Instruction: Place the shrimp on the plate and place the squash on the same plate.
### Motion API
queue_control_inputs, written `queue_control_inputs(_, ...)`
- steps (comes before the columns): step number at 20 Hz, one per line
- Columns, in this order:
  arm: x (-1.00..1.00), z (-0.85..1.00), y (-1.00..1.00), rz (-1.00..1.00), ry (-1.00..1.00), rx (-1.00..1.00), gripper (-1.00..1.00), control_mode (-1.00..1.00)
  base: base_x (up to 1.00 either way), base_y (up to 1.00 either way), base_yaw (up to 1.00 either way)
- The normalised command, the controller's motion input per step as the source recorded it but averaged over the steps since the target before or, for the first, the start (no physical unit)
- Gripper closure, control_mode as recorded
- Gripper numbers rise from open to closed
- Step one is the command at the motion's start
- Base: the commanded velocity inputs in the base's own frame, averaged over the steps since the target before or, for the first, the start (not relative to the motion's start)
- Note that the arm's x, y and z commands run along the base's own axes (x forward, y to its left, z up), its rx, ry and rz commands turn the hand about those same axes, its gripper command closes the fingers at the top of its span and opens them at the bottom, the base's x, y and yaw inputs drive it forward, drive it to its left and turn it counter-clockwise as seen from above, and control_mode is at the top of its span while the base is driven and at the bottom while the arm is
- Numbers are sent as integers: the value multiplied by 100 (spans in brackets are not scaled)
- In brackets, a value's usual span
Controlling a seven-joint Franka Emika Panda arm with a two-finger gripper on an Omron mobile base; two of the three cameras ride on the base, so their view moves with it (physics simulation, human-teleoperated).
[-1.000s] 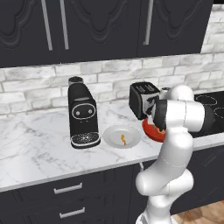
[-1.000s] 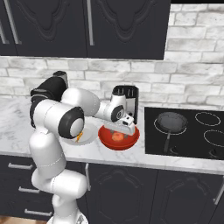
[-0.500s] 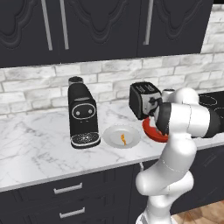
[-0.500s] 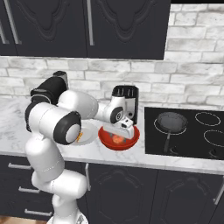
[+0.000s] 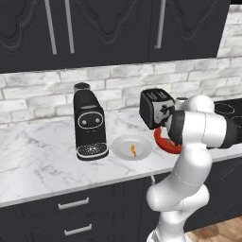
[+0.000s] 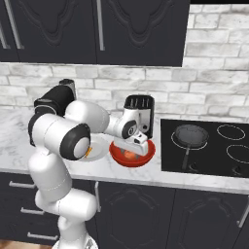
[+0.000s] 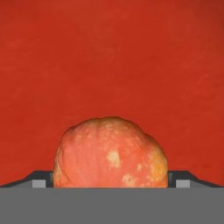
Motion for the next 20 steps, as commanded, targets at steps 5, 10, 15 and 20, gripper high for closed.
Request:
queue_control_inputs(5,-2,-5,0,0,0,1,100,-100,0,0,0)
queue_control_inputs(10,-12,33,0,-2,0,-2,100,-100,0,0,0)
queue_control_inputs(15,-26,88,12,0,-17,0,100,-100,0,0,0)
queue_control_inputs(20,-17,83,65,11,-27,-1,100,-100,0,0,0)
